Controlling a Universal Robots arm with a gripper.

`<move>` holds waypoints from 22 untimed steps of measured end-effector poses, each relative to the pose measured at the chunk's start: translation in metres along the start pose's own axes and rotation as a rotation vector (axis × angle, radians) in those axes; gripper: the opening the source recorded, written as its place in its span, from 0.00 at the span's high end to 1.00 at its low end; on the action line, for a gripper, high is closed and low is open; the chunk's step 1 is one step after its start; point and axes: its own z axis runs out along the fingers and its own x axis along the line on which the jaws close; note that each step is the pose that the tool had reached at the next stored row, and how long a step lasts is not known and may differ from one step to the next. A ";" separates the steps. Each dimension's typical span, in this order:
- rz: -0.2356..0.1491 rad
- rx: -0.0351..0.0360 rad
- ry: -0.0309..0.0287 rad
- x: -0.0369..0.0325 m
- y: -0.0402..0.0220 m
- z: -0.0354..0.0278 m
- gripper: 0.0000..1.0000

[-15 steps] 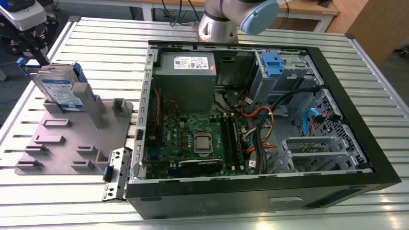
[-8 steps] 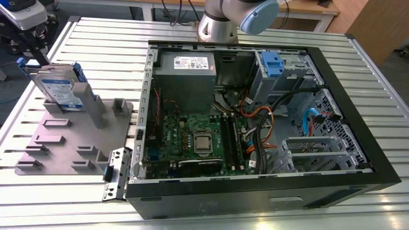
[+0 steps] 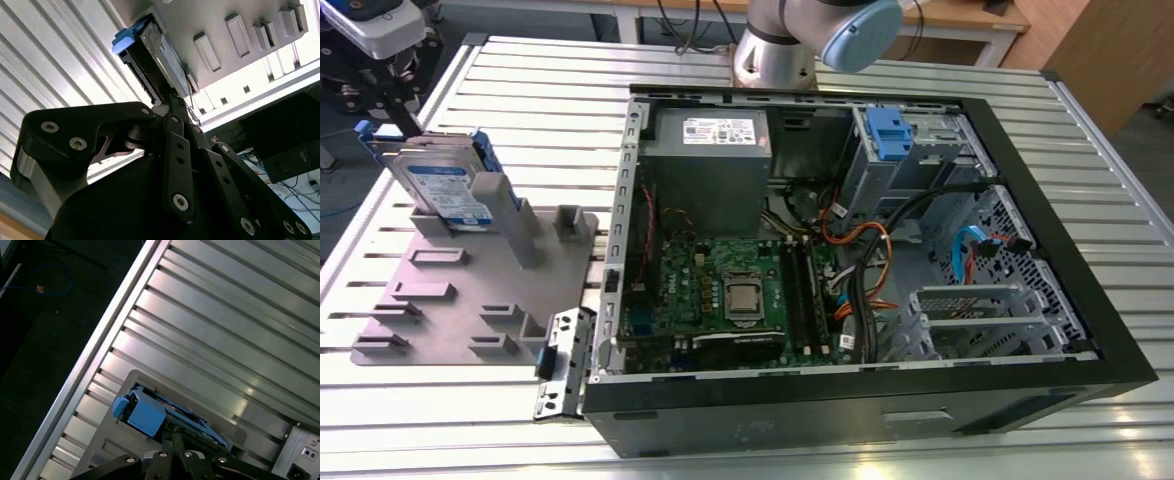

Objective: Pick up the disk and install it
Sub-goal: 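Pick up the disk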

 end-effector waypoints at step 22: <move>-0.337 -0.0087 0.0140 0.0000 0.0000 0.0002 0.89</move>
